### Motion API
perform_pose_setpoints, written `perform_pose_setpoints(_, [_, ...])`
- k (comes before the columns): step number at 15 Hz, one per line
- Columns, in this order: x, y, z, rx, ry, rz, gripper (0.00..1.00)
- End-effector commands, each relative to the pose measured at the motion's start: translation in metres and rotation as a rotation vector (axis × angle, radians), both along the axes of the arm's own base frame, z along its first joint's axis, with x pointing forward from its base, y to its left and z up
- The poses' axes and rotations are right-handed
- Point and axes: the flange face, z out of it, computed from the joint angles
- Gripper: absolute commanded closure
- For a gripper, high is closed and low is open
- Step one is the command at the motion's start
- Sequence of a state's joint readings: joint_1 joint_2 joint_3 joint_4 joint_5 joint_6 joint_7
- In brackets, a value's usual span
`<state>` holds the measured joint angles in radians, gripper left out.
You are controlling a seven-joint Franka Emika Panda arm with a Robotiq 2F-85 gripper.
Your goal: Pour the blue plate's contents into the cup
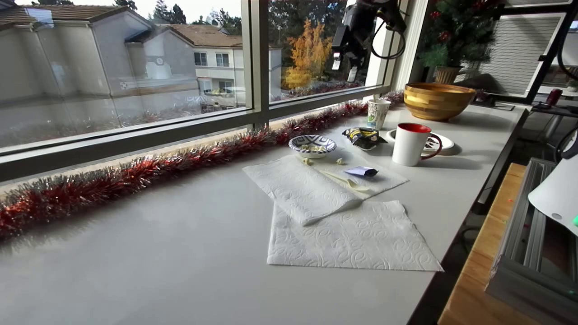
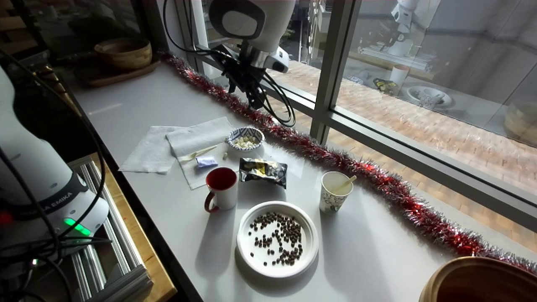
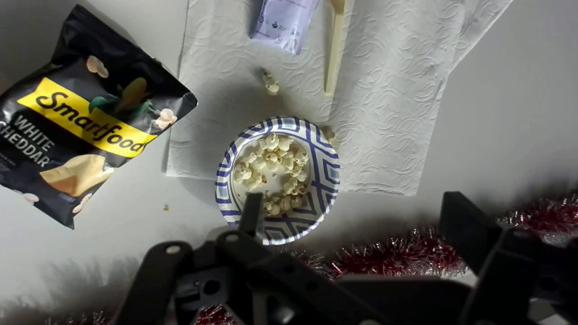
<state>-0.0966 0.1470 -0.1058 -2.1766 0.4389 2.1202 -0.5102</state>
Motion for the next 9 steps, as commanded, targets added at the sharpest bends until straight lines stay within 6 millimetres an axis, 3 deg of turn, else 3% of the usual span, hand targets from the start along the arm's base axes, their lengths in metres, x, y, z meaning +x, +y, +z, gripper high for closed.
perform_pose_setpoints(1, [0.022, -0.008, -0.04, 0.005, -0.079, -0.009, 0.0])
perform_pose_setpoints(2, [0.026, -0.009, -0.049, -0.036, -0.085, 0.004, 0.0])
perform_pose_setpoints(3, [0.013, -0.007, -0.035, -0.02, -0.054, -0.008, 0.0])
perform_pose_setpoints(6, [0.02, -0.007, -0.054, -0.04, -0.062, -0.005, 0.0])
perform_pose_setpoints(9, [0.023, -0.007, -0.052, -0.042, -0.07, -0.005, 0.0])
